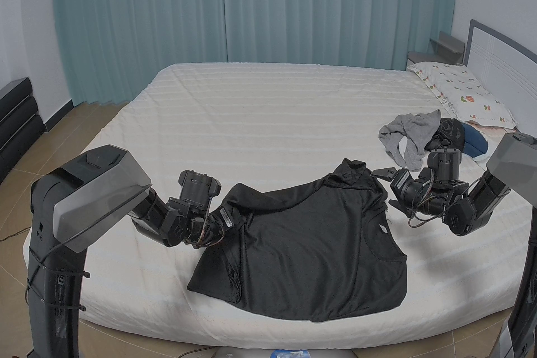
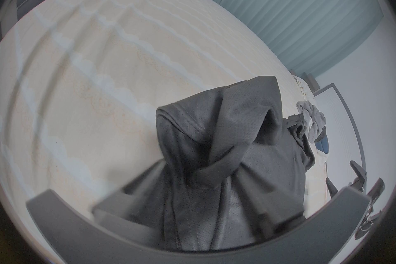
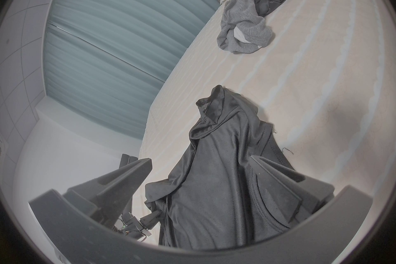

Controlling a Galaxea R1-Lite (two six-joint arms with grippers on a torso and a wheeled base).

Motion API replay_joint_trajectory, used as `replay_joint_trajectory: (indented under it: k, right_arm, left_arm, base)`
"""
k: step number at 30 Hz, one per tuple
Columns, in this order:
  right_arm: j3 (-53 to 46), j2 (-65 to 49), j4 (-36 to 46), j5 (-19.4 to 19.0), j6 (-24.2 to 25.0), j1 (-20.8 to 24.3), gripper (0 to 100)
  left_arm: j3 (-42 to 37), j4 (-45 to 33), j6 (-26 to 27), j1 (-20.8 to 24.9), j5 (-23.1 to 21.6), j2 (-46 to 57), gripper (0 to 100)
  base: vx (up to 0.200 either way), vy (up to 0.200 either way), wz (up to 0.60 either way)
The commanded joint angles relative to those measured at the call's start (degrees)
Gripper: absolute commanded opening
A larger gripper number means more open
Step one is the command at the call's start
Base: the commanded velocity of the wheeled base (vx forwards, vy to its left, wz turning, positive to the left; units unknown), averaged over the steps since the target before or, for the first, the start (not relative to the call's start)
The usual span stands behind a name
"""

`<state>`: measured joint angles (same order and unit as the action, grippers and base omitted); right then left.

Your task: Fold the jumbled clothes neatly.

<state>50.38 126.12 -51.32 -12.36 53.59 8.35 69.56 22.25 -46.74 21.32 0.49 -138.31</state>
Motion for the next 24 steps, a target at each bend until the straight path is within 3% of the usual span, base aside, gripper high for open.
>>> replay_joint_trajectory:
  k: [1, 8, 14, 16, 20, 24]
  right_arm:
    - [0.07, 0.17, 0.08, -0.12, -0.06, -0.26, 100]
    - [-0.29, 1.84, 0.87, 0.14, -0.68, -0.09, 100]
    - [-0.55, 2.37, 3.33, 0.14, -3.05, 0.09, 100]
    - [-0.64, 2.46, 5.71, 0.14, -5.25, 0.09, 100]
    - [-0.73, 2.81, 9.31, 0.14, -8.68, 0.00, 100]
    - [-1.16, 2.90, 9.84, 0.14, -10.00, 0.00, 100]
  left_arm:
    - [0.14, -0.01, -0.28, -0.49, 1.80, -0.11, 0]
    - [-2.24, -0.01, -0.46, -1.19, 5.23, 2.52, 0]
    - [-3.73, 0.08, -0.72, -4.45, 4.08, 7.01, 0]
    - [-3.64, 0.08, -1.69, -5.85, 1.62, 7.97, 0]
    - [-3.64, -0.45, -6.35, -9.10, -7.96, 8.94, 0]
    - [-3.20, -0.45, -6.96, -11.21, -10.07, 8.76, 0]
  base:
    - [0.000, 0.000, 0.00]
    - [0.000, 0.000, 0.00]
    - [0.000, 0.000, 0.00]
    - [0.000, 0.000, 0.00]
    - [0.000, 0.000, 0.00]
    - [0.000, 0.000, 0.00]
